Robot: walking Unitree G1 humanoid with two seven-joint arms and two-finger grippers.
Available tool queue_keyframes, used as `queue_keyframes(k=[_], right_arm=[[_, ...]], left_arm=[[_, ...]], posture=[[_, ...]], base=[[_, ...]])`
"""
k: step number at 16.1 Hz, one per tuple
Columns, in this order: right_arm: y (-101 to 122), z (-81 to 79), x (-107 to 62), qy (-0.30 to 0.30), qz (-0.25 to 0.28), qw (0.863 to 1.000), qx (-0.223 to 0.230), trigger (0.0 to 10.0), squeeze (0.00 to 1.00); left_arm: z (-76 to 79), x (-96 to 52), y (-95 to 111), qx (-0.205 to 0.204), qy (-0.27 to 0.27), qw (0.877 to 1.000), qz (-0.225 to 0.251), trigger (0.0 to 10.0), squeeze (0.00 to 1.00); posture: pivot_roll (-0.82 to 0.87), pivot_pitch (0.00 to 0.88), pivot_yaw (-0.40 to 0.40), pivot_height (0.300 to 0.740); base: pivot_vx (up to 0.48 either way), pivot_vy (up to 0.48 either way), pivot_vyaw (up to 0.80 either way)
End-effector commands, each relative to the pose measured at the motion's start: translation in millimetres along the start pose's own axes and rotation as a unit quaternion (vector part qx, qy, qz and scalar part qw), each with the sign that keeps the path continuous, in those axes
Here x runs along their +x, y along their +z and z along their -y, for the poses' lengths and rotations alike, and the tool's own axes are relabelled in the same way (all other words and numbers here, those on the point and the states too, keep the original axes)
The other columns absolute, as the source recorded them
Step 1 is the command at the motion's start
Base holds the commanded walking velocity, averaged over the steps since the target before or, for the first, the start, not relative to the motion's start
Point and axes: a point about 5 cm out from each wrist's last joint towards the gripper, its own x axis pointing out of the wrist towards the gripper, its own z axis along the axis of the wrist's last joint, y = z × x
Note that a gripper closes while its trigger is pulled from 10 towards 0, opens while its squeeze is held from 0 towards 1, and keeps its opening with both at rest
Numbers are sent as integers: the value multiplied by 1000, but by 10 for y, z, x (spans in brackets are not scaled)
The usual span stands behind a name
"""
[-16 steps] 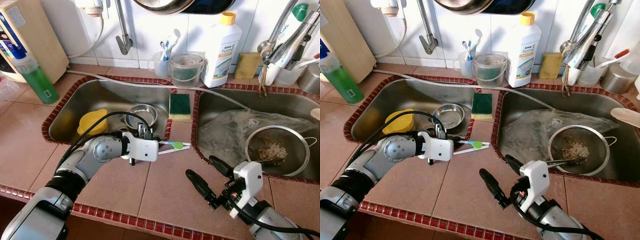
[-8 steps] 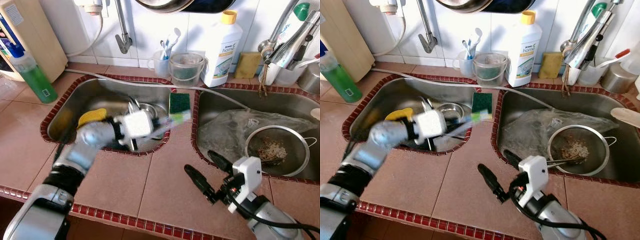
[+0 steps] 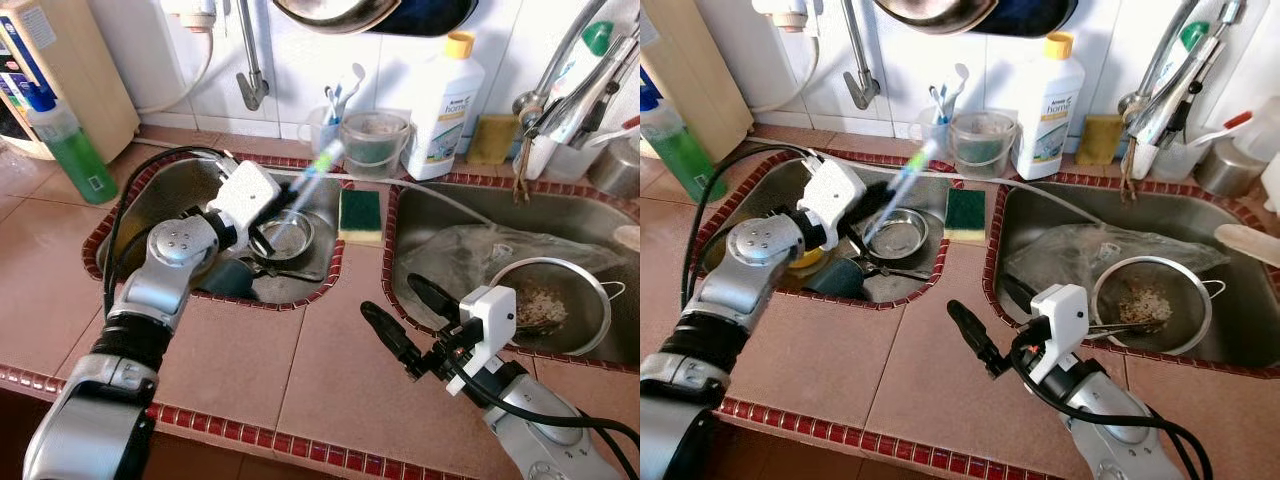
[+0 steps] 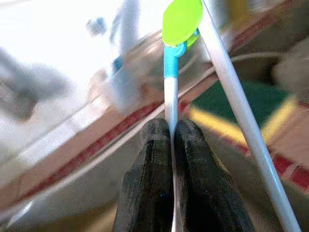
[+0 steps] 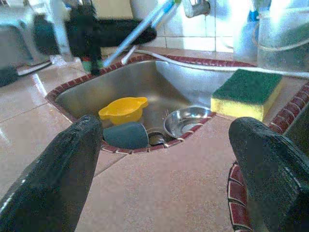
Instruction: Kitchen organization
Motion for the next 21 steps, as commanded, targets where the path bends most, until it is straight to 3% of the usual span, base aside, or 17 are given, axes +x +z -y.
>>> queue_keyframes(k=[1,4,9,11,14,21], right_arm=[[25,-53,31,16,3,1000,6,10000,0],[93,-142,47,27,16,999,13,10000,0],[221,-252,120,41,41,998,26,10000,0],[268,-314,109,43,49,997,36,10000,0],[242,-406,50,50,35,997,50,10000,0],[226,-505,-146,21,11,997,76,10000,0]], left_arm=[[-44,1,-79,-13,27,999,-26,10000,0],[18,6,-208,-16,47,998,-49,10000,0],[-62,111,-317,-43,114,985,-124,10000,0],[-52,123,-318,-23,107,986,-126,10000,0],[-27,140,-367,-33,94,984,-151,10000,0],[0,5,-631,-20,69,972,-223,10000,0]], posture=[[-195,54,35,740],[-207,66,33,740],[-205,81,47,740],[-204,113,58,740],[-206,166,67,740],[-240,245,92,740]], base=[[0,0,0],[0,0,0],[0,0,0],[0,0,0],[0,0,0],[0,0,0]])
